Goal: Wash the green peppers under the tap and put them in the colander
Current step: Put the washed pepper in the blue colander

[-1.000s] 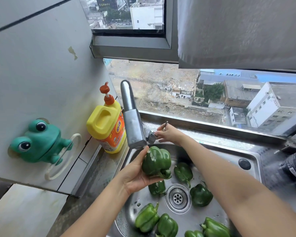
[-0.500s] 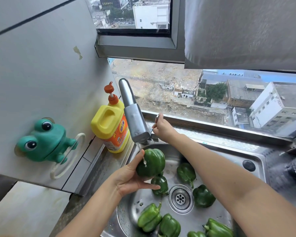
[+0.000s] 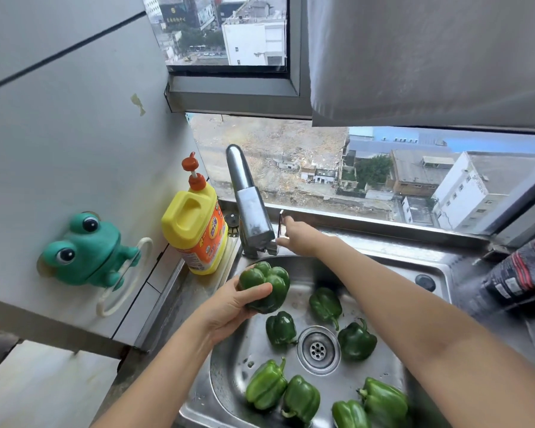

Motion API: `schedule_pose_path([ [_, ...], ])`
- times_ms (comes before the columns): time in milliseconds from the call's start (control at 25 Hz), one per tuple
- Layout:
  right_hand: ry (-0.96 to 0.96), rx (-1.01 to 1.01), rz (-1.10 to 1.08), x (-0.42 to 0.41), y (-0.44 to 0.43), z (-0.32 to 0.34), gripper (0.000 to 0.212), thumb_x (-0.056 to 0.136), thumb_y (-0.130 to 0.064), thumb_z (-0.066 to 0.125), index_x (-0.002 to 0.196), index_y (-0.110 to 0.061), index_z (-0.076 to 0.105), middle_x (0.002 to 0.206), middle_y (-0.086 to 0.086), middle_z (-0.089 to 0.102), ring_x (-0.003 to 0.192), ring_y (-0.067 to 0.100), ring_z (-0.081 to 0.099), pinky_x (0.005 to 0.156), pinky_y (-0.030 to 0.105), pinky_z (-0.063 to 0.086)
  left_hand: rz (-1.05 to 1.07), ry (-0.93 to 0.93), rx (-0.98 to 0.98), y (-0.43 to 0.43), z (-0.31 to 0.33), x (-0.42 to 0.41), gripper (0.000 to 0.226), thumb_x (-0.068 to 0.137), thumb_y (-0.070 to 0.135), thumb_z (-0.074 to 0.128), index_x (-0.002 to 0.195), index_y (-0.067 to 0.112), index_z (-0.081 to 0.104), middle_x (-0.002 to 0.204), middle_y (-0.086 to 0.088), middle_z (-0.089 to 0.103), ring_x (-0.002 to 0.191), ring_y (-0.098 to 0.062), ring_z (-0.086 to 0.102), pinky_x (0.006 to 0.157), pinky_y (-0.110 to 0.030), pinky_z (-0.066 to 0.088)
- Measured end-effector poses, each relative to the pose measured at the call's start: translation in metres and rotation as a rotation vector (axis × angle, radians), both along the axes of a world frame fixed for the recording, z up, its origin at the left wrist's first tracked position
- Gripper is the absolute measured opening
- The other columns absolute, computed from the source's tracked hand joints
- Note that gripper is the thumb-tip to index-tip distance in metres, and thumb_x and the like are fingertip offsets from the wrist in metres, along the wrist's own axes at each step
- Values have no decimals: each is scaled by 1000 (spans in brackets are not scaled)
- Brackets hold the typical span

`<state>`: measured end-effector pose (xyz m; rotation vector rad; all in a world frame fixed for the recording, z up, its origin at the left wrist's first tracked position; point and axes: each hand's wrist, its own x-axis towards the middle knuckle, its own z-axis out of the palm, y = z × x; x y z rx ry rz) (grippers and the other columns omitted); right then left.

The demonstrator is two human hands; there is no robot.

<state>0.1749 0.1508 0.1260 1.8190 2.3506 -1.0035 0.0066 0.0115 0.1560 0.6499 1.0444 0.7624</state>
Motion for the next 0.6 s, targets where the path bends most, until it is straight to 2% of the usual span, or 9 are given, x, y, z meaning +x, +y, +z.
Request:
schedule_pose_path([
  [80,-53,-27,29,12,-19,11,50,96,-31,47,133,2,37,131,23,53,119,36,51,94,38,43,-41,141,104,-6,4,0,68,58,3,77,121,18,56,112,-8,68,96,-17,68,76,-24,56],
  [160,-54,-17,41,23,-45,27,43,98,-31,44,130,-3,47,131,17,55,118,30,52,95,34,42,-97,303,230,-12,7,-2,73,53,9,83,120,25,57,113,-4,67,98,-13,67,74,-17,53],
  [280,173,-118,-95,31,-102,54,46,97,-44,39,128,-13,53,126,8,59,110,24,58,91,35,48,-204,558,409,-22,6,-1,86,42,28,92,118,34,53,114,8,63,104,-8,63,81,-15,51],
  [360,379,-292,-218,26,-146,73,53,92,-56,43,126,-17,52,117,4,61,100,21,64,83,33,56,-263,689,529,-29,6,6,95,44,31,93,126,32,46,117,10,60,108,-9,59,90,-20,48],
  [400,410,-325,-245,24,-164,79,56,87,-60,48,124,-18,52,110,2,62,93,19,65,79,32,57,-300,752,607,-32,8,11,99,46,31,93,131,29,41,118,11,58,109,-8,57,93,-22,46],
  [480,331,-271,-254,23,-193,86,59,80,-62,59,115,-14,56,98,6,65,80,18,63,74,32,53,-420,824,776,-42,14,21,107,49,31,91,139,27,33,121,11,55,111,-9,53,95,-22,42],
  [600,196,-213,-307,25,-226,93,58,72,-61,68,104,-13,62,101,9,69,88,21,65,85,38,52,-657,800,955,-64,25,28,110,56,27,88,145,30,23,129,12,50,115,-6,50,97,-16,37],
])
